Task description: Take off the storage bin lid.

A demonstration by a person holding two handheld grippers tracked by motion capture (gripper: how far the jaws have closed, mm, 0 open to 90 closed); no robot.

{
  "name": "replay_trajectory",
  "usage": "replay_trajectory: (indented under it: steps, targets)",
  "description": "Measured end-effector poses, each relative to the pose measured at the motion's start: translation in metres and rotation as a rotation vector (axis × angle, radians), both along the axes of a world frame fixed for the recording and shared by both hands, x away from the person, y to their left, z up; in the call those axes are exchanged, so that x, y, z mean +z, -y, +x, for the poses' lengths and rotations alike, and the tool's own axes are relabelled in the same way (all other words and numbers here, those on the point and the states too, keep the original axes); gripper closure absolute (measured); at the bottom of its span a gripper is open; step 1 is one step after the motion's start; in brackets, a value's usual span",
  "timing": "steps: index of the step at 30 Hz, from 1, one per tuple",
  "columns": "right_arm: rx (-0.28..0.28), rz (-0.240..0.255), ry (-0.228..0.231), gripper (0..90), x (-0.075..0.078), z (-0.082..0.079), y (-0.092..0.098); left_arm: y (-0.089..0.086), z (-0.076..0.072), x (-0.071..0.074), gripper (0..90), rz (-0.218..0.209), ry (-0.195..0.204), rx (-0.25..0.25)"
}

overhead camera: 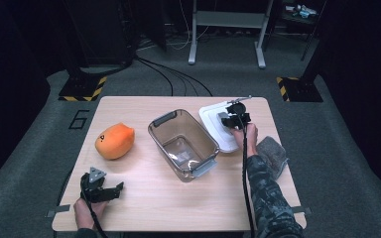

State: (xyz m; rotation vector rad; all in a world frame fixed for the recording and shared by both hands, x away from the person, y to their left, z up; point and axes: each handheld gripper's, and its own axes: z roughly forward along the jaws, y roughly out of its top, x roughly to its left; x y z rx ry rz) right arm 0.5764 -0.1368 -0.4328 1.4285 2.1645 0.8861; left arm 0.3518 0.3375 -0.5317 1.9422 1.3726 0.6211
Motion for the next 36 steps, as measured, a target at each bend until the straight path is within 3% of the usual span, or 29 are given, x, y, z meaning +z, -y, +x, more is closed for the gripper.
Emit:
replay_trajectory:
  steps: [19,26,29,34,35,36]
  targets:
    - [-0.025,0.028,-0.051,66.5,-0.042,0.008,-0.013,0.0,0.0,0.0,13.3,0.001,-0.005,-0.001]
    - [-0.023,0.001,-0.05,66.3,-0.05,0.01,-0.017,0.0,0.0,0.0,13.4,0.001,-0.005,-0.001]
    - [-0.031,-0.001,-0.073,65.9,-0.051,0.009,-0.018,0.0,0.0,0.0,13.3,0.001,-0.005,-0.001]
    - [-0.036,0.002,-0.053,58.3,-0.05,0.007,-0.014,0.0,0.0,0.0,13.3,0.001,-0.005,-0.001]
    - [-0.052,0.016,-0.076,54.4,-0.047,0.005,-0.014,0.0,0.0,0.0,13.3,0.001,-0.006,-0.001]
    - [-0.042,0.02,-0.062,51.2,-0.046,0.004,-0.011,0.0,0.0,0.0,13.3,0.001,-0.006,-0.001]
